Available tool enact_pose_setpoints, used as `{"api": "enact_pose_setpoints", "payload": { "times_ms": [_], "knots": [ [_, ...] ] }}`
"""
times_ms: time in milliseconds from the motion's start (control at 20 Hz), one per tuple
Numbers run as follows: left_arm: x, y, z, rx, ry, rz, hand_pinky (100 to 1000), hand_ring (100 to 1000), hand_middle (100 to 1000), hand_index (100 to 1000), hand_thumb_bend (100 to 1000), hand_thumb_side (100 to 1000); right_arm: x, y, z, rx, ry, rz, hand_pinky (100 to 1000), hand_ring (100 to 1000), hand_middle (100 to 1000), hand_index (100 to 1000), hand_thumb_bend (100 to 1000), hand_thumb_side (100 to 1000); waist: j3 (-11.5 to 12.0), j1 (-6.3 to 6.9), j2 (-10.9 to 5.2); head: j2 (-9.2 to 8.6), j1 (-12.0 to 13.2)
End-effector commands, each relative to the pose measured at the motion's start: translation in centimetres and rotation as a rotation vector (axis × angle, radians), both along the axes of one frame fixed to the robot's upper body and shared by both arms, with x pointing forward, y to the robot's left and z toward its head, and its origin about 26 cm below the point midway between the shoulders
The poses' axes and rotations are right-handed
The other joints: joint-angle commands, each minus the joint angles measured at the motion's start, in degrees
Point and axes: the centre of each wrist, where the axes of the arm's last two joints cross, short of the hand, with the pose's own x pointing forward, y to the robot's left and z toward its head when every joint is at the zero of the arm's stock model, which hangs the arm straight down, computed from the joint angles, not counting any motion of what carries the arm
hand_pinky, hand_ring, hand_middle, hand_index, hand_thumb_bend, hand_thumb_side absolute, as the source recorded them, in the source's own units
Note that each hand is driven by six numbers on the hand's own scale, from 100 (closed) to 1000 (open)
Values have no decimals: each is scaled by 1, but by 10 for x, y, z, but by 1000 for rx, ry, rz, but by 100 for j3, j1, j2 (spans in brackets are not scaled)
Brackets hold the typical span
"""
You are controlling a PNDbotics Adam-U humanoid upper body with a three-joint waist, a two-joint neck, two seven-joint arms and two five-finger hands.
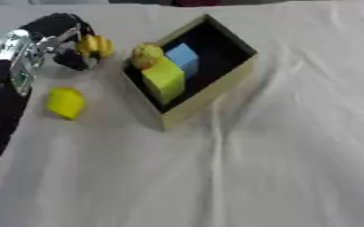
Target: Pick up objects on the table and place them in the box.
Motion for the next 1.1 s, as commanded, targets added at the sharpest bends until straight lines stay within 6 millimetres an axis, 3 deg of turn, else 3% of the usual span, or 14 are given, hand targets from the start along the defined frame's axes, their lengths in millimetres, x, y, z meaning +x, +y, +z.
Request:
{"api": "enact_pose_setpoints", "payload": {
  "times_ms": [50,350,650,900,1100],
  "knots": [
    [-7,2,30,13,-88,-15,727,642,586,724,152,336,-5,-1,9,-19,-29,-5,855,788,597,738,100,475,11,-2,-203,37,-49],
    [-20,-20,58,33,-172,-111,730,643,589,724,151,339,-5,-1,10,-18,-35,-1,854,788,596,738,100,471,7,25,-243,76,-75],
    [-31,-69,77,66,-210,-265,731,642,589,726,152,340,-5,1,12,-19,-38,12,855,788,596,739,100,470,-36,40,-249,87,-33],
    [-37,-114,76,83,-195,-398,724,638,588,728,152,346,-4,3,14,-18,-41,26,854,788,597,739,100,468,-90,52,-253,91,9],
    [-39,-136,70,77,-181,-468,724,636,588,732,163,349,-4,5,16,-19,-45,37,854,789,597,739,100,467,-141,68,-254,89,28]
  ]
}}
